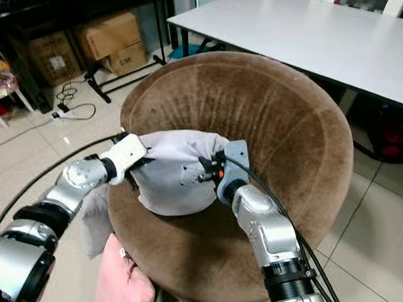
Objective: Move the pillow to the sofa from floor
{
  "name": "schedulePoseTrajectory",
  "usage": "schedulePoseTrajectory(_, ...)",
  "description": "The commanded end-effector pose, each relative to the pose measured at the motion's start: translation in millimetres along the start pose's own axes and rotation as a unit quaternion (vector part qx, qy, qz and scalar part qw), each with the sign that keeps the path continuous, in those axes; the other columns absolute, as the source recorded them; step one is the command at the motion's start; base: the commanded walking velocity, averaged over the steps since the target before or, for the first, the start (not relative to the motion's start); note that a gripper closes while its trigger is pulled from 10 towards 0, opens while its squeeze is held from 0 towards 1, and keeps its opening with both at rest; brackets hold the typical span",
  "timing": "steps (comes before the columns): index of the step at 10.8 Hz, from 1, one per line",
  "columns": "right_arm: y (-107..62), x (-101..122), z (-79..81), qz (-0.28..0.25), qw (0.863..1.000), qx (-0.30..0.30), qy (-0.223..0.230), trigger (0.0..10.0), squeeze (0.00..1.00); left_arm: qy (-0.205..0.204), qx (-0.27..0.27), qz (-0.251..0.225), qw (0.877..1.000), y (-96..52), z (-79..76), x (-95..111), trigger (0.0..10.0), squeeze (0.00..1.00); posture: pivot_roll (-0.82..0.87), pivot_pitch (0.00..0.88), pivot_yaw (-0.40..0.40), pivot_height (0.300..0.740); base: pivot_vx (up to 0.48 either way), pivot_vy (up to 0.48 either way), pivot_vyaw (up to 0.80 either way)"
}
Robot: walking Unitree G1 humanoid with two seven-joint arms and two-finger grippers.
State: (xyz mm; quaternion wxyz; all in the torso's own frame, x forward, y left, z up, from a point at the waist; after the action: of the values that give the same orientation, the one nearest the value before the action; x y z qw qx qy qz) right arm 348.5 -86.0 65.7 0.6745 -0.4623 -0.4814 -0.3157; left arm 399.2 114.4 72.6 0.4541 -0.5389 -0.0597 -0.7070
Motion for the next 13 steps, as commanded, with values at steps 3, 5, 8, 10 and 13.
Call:
schedulePoseTrajectory(3, -5.4, -19, -28.4, 0.045, 0.997, -0.036, -0.047, 10.0, 1.00, -0.010, 0.005, 0.024, 1.000, -6.5, -1.1, -18, 0.0, 0.00, -0.16, 0.000, 0.067, 0.740, 0.000, 0.000, 0.00)
schedulePoseTrajectory(5, -13.7, 14, -43.7, -0.024, 0.996, -0.028, -0.076, 10.0, 1.00, -0.011, 0.006, 0.022, 1.000, -7.4, -0.8, -18, 0.0, 0.00, -0.15, 0.000, 0.063, 0.740, 0.000, 0.000, 0.00)
schedulePoseTrajectory(8, -37.9, 53, -49.8, -0.072, 0.965, 0.070, -0.243, 10.0, 1.00, -0.013, 0.014, 0.017, 1.000, -8.7, 3.0, -17, 0.0, 0.00, -0.16, 0.000, 0.064, 0.740, 0.000, 0.000, 0.00)
schedulePoseTrajectory(10, -54.0, 73, -25.4, -0.090, 0.926, 0.172, -0.323, 10.0, 1.00, -0.012, 0.014, 0.014, 1.000, -8.6, 4.9, -15, 0.0, 0.00, -0.16, 0.000, 0.066, 0.740, 0.000, 0.000, 0.00)
schedulePoseTrajectory(13, -38.4, 67, 26.5, -0.088, 0.883, 0.240, -0.394, 10.0, 1.00, -0.007, -0.005, 0.009, 1.000, -4.7, -2.6, -11, 0.0, 0.00, -0.17, 0.000, 0.073, 0.740, 0.000, 0.000, 0.00)
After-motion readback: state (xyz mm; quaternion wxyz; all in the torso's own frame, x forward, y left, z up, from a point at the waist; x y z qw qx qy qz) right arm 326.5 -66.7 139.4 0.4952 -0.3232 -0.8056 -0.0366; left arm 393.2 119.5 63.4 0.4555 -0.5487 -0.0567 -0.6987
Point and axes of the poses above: a point about 5 cm out from each wrist's last joint towards the gripper, its own y axis pointing out of the wrist towards the gripper, its own x axis along the axis of the wrist's last joint, z = x × y, the point moved 6 cm from there along y, pointing out of the wrist towards the gripper, and after that the axes turned 5 degrees about -y, right-handed, at the moved point
